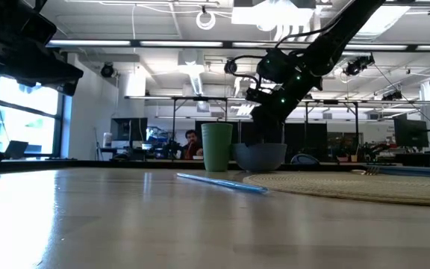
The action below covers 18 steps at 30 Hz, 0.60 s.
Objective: Pick & Place Utensil
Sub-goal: Put the blue bowl on the brown mat
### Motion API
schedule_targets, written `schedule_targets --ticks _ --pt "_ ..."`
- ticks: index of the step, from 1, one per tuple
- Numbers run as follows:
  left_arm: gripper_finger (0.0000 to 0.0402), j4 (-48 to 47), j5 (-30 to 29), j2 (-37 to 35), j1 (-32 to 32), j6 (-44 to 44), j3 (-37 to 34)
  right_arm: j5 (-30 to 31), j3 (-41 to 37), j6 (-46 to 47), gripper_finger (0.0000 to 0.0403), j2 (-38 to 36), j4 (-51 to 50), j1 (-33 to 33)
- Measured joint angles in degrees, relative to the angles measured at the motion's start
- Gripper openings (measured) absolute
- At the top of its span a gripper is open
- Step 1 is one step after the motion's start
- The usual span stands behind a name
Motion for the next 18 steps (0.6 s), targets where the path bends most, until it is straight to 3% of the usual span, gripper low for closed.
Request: schedule_targets --ticks 5,18 --pt "0.0010 0.00 0.00 -0.01 0.00 -0.01 -0.01 1.39 -0.15 0.47 0.0147 0.02 -4.17 -0.15" --pt "0.0010 0.00 -0.06 -0.01 0.00 -0.02 0.00 1.32 -0.15 0.49 0.0121 0.01 -2.62 -0.13"
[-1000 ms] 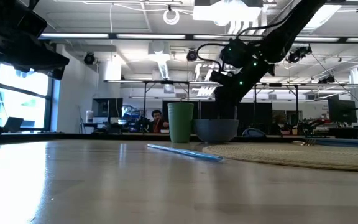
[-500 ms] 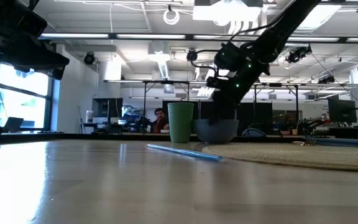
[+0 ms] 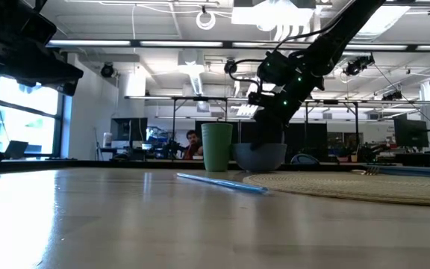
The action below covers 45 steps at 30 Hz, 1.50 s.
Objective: Pick & Place Utensil
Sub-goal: Put the blue bowl on the brown mat
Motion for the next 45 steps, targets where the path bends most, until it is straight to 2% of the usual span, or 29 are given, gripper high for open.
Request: schedule_targets --ticks 19,35,45 --pt "0.0010 -0.01 -0.09 0.00 0.00 0.00 -0.01 -0.29 -0.02 0.63 0.0075 -0.01 0.55 0.02" --pt "0.0010 -0.02 -0.05 0.01 0.00 0.02 0.00 -0.28 -0.04 0.64 0.0015 -0.01 0.52 0.04" --pt "0.0010 0.00 0.10 0.01 0.00 0.02 0.01 2.13 -0.04 1.96 0.0015 -0.38 -1.21 0.11"
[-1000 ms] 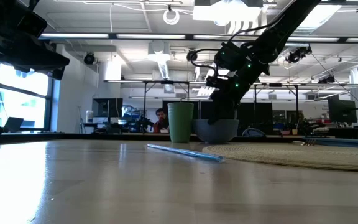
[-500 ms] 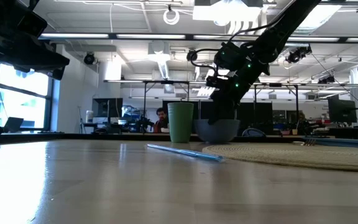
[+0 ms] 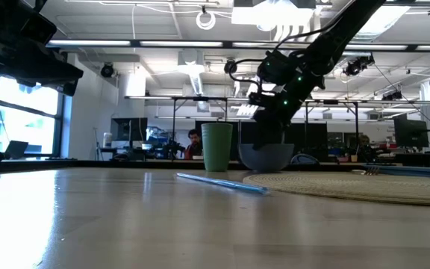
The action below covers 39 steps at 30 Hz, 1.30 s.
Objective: Pick & Place Utensil
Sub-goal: Put the blue bowl on the brown mat
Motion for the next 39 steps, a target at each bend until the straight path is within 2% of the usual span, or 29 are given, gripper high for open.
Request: schedule_targets --ticks 7,14,26,33,37,39 --pt "0.0010 0.00 -0.02 0.00 0.00 -0.01 -0.01 5.91 -0.02 1.75 0.0009 -3.05 -5.47 3.33" --pt "0.0010 0.00 -0.04 0.00 0.00 -0.02 0.00 13.20 -0.02 8.46 0.0015 -9.66 -13.18 11.93" --pt "0.0010 0.00 -0.22 0.00 0.00 -0.01 0.00 20.12 -0.02 33.79 0.0014 -17.30 -33.46 34.14" --pt "0.0010 0.00 -0.22 0.00 0.00 0.00 -0.02 20.68 -0.02 44.35 0.0017 -17.77 -36.35 48.40" --pt "0.0010 0.00 -0.20 0.00 0.00 -0.01 -0.01 25.07 -0.71 50.46 0.0006 -17.82 -37.08 54.36" --pt "0.0010 0.00 -0.20 -0.02 0.00 0.00 -0.02 25.10 -1.64 53.38 0.0007 -17.82 -38.07 56.32"
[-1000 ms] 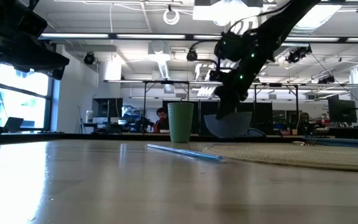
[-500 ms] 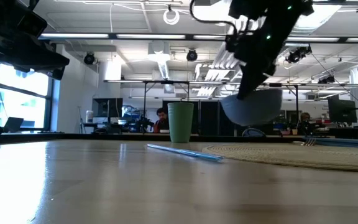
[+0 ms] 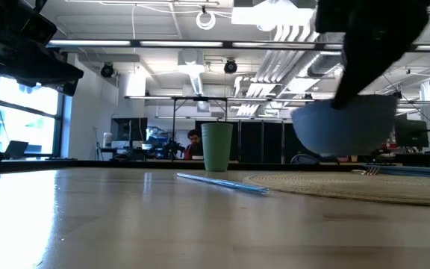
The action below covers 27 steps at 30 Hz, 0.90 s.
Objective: Pick & Place Utensil
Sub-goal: Put the blue bowl on the brown mat
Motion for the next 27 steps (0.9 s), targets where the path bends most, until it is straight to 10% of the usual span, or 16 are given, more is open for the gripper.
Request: schedule_targets --ticks 27 --pt "0.0010 0.00 0.17 0.01 0.00 -0.01 0.01 7.70 -4.15 10.93 0.0008 -0.39 -2.62 6.59"
